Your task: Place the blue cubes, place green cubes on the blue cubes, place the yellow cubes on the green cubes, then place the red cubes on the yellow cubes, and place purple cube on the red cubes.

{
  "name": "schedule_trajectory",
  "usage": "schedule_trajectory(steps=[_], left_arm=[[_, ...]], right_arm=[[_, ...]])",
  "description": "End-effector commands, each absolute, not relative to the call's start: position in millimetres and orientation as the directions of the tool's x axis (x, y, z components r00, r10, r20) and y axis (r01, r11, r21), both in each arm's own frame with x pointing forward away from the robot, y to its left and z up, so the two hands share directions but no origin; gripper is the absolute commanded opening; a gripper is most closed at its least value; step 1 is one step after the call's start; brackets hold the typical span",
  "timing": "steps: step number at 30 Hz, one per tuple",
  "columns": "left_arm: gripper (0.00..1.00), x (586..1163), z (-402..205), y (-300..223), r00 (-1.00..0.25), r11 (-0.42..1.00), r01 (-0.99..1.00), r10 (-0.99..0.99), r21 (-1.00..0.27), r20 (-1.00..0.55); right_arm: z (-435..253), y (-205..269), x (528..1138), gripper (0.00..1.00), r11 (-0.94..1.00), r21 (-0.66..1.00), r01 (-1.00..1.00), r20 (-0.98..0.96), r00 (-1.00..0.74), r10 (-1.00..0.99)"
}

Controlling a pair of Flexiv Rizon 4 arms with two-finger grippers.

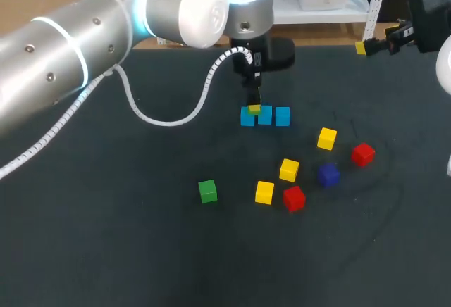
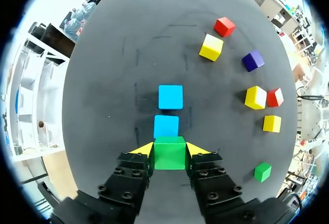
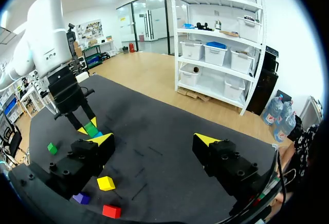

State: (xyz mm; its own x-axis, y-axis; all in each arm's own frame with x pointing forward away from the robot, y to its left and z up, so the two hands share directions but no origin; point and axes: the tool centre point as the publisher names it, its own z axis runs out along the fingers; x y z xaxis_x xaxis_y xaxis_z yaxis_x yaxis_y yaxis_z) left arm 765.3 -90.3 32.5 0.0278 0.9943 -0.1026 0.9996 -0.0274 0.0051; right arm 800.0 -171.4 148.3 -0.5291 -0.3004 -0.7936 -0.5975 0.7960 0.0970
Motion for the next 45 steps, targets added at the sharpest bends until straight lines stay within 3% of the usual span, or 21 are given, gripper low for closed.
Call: schedule_trajectory(steps=[1, 6, 11, 14, 17, 19, 23, 35, 36, 37, 40, 43, 45], left_arm=[[0.31, 769.5, 32.7, -92.0, 0.028, -0.029, 1.0, 0.995, -0.005, -0.098], [0.5, 769.8, 33.5, -92.8, 0.017, -0.018, 1.0, 0.994, -0.003, -0.107], [0.81, 769.9, 33.3, -93.0, 0.017, -0.018, 1.0, 0.995, -0.001, -0.103], [0.8, 769.7, 33.1, -93.0, 0.017, -0.017, 1.0, 0.995, -0.001, -0.101], [0.71, 770.3, 32.4, -92.0, 0.013, -0.013, 1.0, 0.995, 0.002, -0.097], [0.56, 770.9, 32.3, -91.7, 0.01, -0.009, 1.0, 0.995, 0.01, -0.096], [0.49, 773.4, 34.0, -92.9, 0.002, 0.001, 0.999, 0.994, 0.034, -0.107], [0.5, 771.7, 35.6, -91.8, 0.01, -0.007, 1.0, 0.994, 0.029, -0.104], [0.56, 771.5, 35.7, -91.2, 0.01, -0.007, 1.0, 0.995, 0.028, -0.104], [0.69, 771.2, 35.9, -90.8, 0.01, -0.007, 1.0, 0.995, 0.027, -0.104], [0.58, 770.6, 36.5, -89.8, 0.009, -0.007, 1.0, 0.995, 0.026, -0.103], [0.64, 770.7, 36.7, -88.2, 0.01, -0.007, 1.0, 0.995, 0.028, -0.099], [0.63, 771.2, 36.6, -87.0, 0.01, -0.008, 1.0, 0.996, 0.03, -0.094]], right_arm=[[147.8, -172.3, 800.4, 1.0, 0.793, 0.1, -0.601, -0.795, -0.527, -0.299], [147.8, -172.3, 800.4, 1.0, 0.793, 0.1, -0.601, -0.795, -0.527, -0.299], [147.8, -172.3, 800.4, 1.0, 0.793, 0.1, -0.601, -0.795, -0.527, -0.299], [147.8, -172.3, 800.4, 1.0, 0.793, 0.1, -0.601, -0.795, -0.527, -0.299], [147.8, -172.3, 800.4, 1.0, 0.793, 0.1, -0.601, -0.795, -0.527, -0.299], [147.8, -172.3, 800.4, 1.0, 0.793, 0.1, -0.601, -0.795, -0.527, -0.299], [147.8, -172.3, 800.4, 1.0, 0.793, 0.1, -0.601, -0.795, -0.527, -0.299], [147.8, -172.3, 800.4, 1.0, 0.793, 0.1, -0.601, -0.795, -0.527, -0.299], [147.8, -172.3, 800.4, 1.0, 0.793, 0.1, -0.601, -0.795, -0.527, -0.299], [147.8, -172.3, 800.4, 1.0, 0.793, 0.1, -0.601, -0.795, -0.527, -0.299], [147.8, -172.3, 800.4, 1.0, 0.793, 0.1, -0.601, -0.795, -0.527, -0.299], [147.8, -172.3, 800.4, 1.0, 0.793, 0.1, -0.601, -0.795, -0.527, -0.299], [147.8, -172.3, 800.4, 1.0, 0.793, 0.1, -0.601, -0.795, -0.527, -0.299]])
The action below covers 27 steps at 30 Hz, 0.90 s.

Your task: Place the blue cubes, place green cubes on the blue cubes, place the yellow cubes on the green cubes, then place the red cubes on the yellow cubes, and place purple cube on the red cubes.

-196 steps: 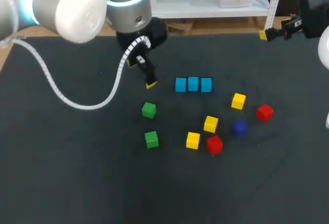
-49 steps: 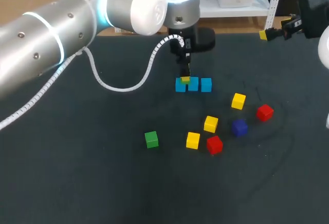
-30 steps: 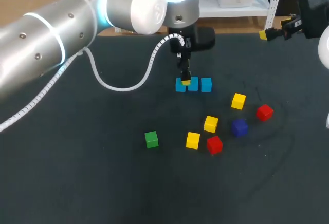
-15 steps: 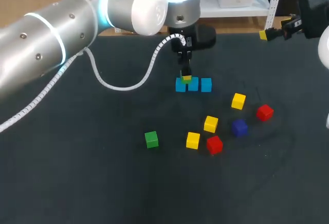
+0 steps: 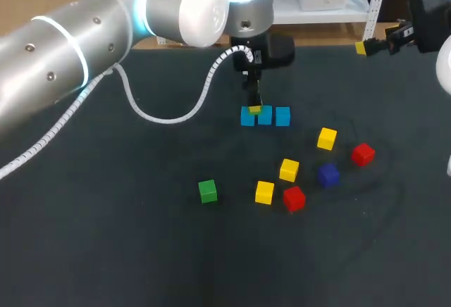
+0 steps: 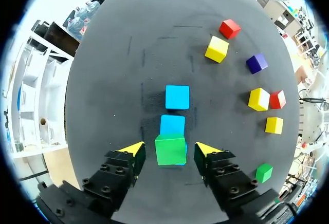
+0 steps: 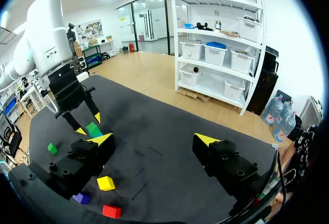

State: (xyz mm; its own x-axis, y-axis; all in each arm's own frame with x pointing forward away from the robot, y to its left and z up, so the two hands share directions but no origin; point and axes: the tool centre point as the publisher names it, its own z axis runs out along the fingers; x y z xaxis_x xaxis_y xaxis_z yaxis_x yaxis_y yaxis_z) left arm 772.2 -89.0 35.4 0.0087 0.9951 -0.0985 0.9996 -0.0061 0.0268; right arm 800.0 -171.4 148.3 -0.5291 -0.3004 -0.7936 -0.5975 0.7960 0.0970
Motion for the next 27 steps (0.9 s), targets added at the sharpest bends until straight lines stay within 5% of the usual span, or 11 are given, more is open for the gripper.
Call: schedule_trajectory(steps=[1, 4, 27], left_arm=[[0.62, 771.4, 36.5, -86.6, 0.01, -0.008, 1.0, 0.996, 0.03, -0.093], [0.49, 770.9, 36.9, -85.2, 0.014, -0.011, 1.0, 0.996, 0.027, -0.09], [0.38, 771.8, 36.0, -83.7, 0.018, -0.015, 0.999, 0.996, 0.041, -0.083]], right_arm=[[147.8, -172.3, 800.4, 1.0, 0.793, 0.1, -0.601, -0.795, -0.527, -0.299], [147.8, -172.3, 800.4, 1.0, 0.793, 0.1, -0.601, -0.795, -0.527, -0.299], [147.8, -172.3, 800.4, 1.0, 0.793, 0.1, -0.601, -0.795, -0.527, -0.299]])
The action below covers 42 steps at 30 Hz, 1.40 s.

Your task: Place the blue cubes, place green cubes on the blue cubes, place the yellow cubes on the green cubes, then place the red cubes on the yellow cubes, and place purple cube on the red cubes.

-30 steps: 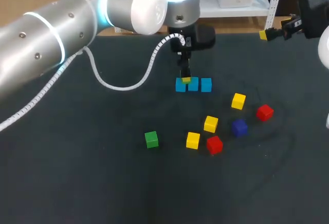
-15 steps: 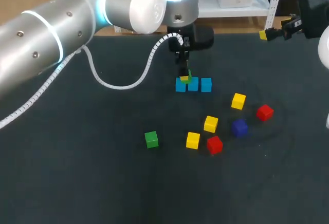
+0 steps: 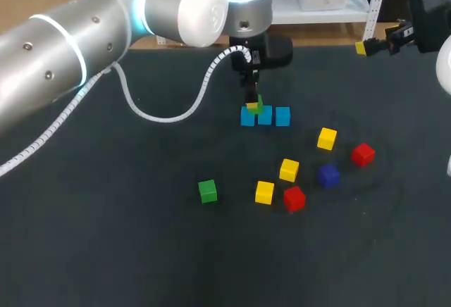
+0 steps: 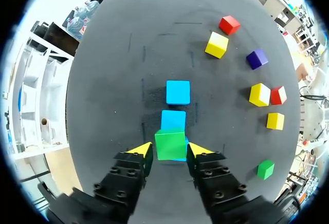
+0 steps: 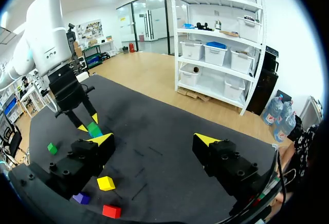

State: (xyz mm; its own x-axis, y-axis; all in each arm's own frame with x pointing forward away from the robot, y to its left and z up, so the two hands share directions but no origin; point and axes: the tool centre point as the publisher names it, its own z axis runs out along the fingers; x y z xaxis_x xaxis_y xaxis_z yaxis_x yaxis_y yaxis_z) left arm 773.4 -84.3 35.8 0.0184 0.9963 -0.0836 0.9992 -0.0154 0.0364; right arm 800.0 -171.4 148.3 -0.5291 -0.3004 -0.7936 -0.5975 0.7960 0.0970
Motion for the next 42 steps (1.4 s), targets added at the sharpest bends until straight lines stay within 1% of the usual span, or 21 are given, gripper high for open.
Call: schedule_trajectory(steps=[1, 3, 4, 6, 16, 19, 21, 22, 24, 32, 42], left_arm=[[0.36, 772, 36, -84, 0.017, -0.014, 0.999, 0.996, 0.041, -0.083], [0.31, 772, 36, -84, 0.016, -0.013, 0.999, 0.996, 0.042, -0.082], [0.27, 772, 36, -84, 0.017, -0.013, 0.999, 0.996, 0.042, -0.082], [0.26, 772, 36, -83, 0.024, -0.02, 0.999, 0.997, 0.043, -0.08], [0.27, 770, 36, -81, 0.032, -0.029, 0.999, 0.997, 0.041, -0.075], [0.3, 771, 36, -81, 0.03, -0.027, 0.999, 0.997, 0.041, -0.077], [0.42, 771, 36, -80, 0.028, -0.025, 0.999, 0.996, 0.037, -0.082], [0.75, 771, 36, -80, 0.027, -0.024, 0.999, 0.996, 0.035, -0.085], [1.0, 771, 36, -80, 0.025, -0.022, 0.999, 0.996, 0.032, -0.088], [1.0, 772, 40, -79, 0.004, 0.0, 0.999, 0.995, 0.042, -0.1], [1.0, 750, 67, -52, -0.106, 0.121, 0.989, 0.981, 0.086, -0.164]], right_arm=[[148, -172, 800, 1.0, 0.793, 0.1, -0.601, -0.795, -0.527, -0.299], [148, -172, 800, 1.0, 0.793, 0.1, -0.601, -0.795, -0.527, -0.299], [148, -172, 800, 1.0, 0.793, 0.1, -0.601, -0.795, -0.527, -0.299], [148, -172, 800, 1.0, 0.793, 0.1, -0.601, -0.795, -0.527, -0.299], [148, -172, 800, 1.0, 0.793, 0.1, -0.601, -0.795, -0.527, -0.299], [148, -172, 800, 1.0, 0.793, 0.1, -0.601, -0.795, -0.527, -0.299], [148, -172, 800, 1.0, 0.793, 0.1, -0.601, -0.795, -0.527, -0.299], [148, -172, 800, 1.0, 0.793, 0.1, -0.601, -0.795, -0.527, -0.299], [148, -172, 800, 1.0, 0.793, 0.1, -0.601, -0.795, -0.527, -0.299], [148, -172, 800, 1.0, 0.793, 0.1, -0.601, -0.795, -0.527, -0.299], [148, -172, 800, 1.0, 0.793, 0.1, -0.601, -0.795, -0.527, -0.299]])
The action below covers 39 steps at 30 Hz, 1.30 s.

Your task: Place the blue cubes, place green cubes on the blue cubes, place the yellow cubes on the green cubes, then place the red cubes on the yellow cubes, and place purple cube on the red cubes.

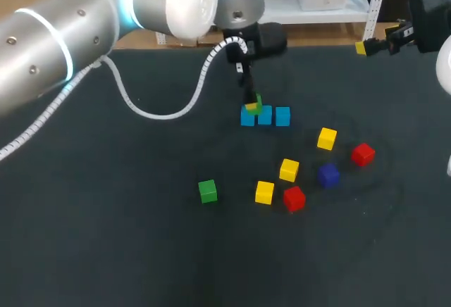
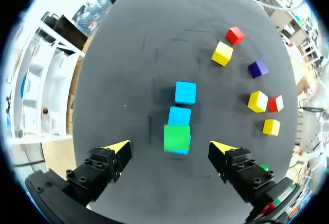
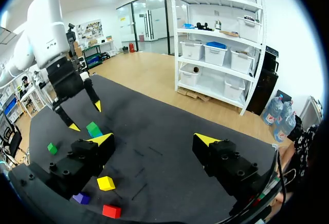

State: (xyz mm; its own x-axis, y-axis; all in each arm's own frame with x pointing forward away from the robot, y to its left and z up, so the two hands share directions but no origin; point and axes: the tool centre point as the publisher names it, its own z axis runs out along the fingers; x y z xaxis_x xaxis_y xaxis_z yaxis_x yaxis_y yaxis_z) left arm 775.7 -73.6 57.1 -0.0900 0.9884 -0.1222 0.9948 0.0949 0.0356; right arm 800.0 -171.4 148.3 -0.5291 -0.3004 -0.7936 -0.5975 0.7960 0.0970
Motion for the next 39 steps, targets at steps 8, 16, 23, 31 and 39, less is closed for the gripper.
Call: schedule_trajectory(steps=[8, 16, 23, 31, 39], left_arm=[[1.0, 722, 81, -18, -0.174, 0.194, 0.972, 0.973, 0.132, -0.15], [1.0, 668, 74, 7, -0.283, 0.304, 0.941, 0.947, 0.145, -0.149], [1.0, 622, 47, 21, -0.265, 0.281, 0.951, 0.956, 0.126, -0.126], [1.0, 591, 37, 25, -0.24, 0.25, 0.962, 0.965, 0.107, -0.102], [1.0, 574, 46, 15, -0.205, 0.22, 0.969, 0.97, 0.115, -0.131]], right_arm=[[148, -172, 800, 1.0, 0.793, 0.1, -0.601, -0.795, -0.527, -0.299], [148, -172, 800, 1.0, 0.793, 0.1, -0.601, -0.795, -0.527, -0.299], [148, -172, 800, 1.0, 0.793, 0.1, -0.601, -0.795, -0.527, -0.299], [148, -172, 800, 1.0, 0.793, 0.1, -0.601, -0.795, -0.527, -0.299], [148, -172, 800, 1.0, 0.793, 0.1, -0.601, -0.795, -0.527, -0.299]])
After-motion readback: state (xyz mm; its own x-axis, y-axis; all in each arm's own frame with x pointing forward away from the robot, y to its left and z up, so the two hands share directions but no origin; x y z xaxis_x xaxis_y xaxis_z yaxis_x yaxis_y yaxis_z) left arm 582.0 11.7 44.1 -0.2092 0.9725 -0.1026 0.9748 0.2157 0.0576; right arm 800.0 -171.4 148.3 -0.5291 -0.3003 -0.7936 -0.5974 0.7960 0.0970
